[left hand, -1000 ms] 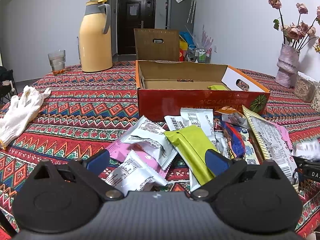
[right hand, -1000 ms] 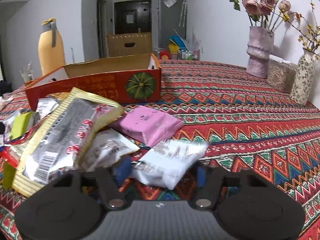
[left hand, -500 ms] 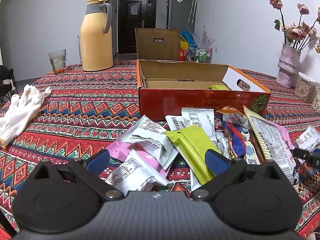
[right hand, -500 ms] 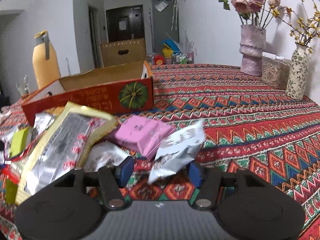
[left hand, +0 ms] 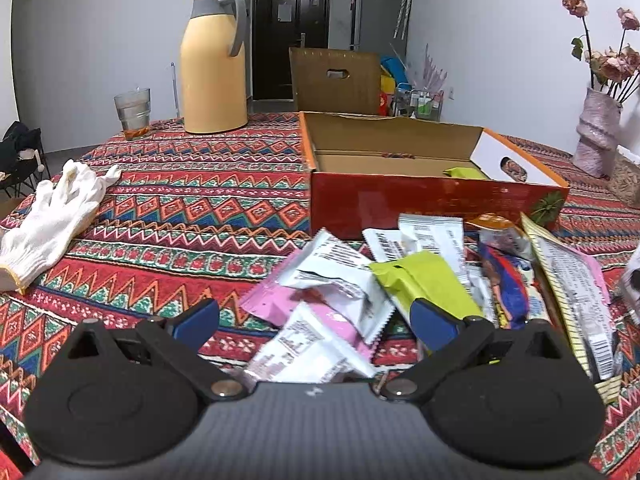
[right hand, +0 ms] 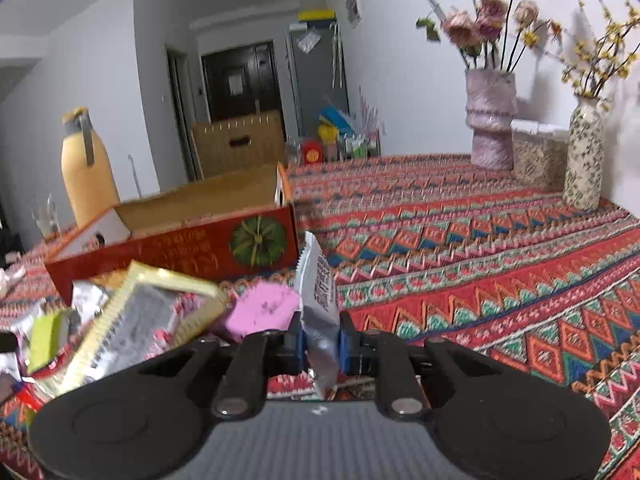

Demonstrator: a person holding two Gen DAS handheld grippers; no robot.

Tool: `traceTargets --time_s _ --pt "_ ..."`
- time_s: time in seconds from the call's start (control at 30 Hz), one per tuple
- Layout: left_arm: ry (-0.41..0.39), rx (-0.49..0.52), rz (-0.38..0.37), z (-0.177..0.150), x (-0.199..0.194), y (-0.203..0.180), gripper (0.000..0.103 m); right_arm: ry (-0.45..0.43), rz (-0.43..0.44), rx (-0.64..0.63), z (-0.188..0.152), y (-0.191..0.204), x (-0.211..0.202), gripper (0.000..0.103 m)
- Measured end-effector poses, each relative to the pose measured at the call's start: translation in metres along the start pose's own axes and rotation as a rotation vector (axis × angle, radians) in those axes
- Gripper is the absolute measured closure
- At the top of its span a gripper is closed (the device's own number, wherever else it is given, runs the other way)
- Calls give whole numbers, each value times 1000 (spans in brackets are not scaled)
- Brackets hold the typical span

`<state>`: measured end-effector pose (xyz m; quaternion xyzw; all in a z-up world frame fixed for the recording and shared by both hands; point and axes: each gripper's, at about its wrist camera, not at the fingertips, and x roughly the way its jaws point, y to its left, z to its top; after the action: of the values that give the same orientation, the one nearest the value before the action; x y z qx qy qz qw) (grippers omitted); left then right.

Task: Organize snacks
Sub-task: 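Grasp a white wrapper with the right gripper while the left grasps another, then carry both white wrappers into the orange box and release them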

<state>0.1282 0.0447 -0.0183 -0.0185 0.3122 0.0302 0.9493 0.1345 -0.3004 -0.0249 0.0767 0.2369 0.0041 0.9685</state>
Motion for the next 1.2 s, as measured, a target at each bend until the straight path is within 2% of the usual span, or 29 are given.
traceTargets --time_s 0.37,0.63,0.7,0.87,0.93,0.97,1.0,1.07,1.2 --pt "83 27 -17 -7 13 12 0 -3 17 -3 0 7 -2 87" --pt "97 48 -35 -19 11 12 1 6 40 -9 -4 15 -6 87" --pt "100 48 -43 -20 11 12 9 6 46 -10 -5 17 -9 87" --pt "82 49 -52 -22 8 11 15 -4 62 -16 -7 22 -20 87" --pt "72 52 -60 -25 5 11 21 -10 67 -18 -8 24 -26 87" --pt "79 53 -64 -26 5 11 37 -13 70 -18 -8 24 -29 87" --pt "97 51 -75 -27 7 11 37 -16 73 -19 -9 25 -32 87" --pt "86 58 -66 -30 5 10 38 -25 80 -21 -10 27 -39 87" --pt "69 62 -73 -33 1 7 45 -41 92 -28 -11 29 -51 87"
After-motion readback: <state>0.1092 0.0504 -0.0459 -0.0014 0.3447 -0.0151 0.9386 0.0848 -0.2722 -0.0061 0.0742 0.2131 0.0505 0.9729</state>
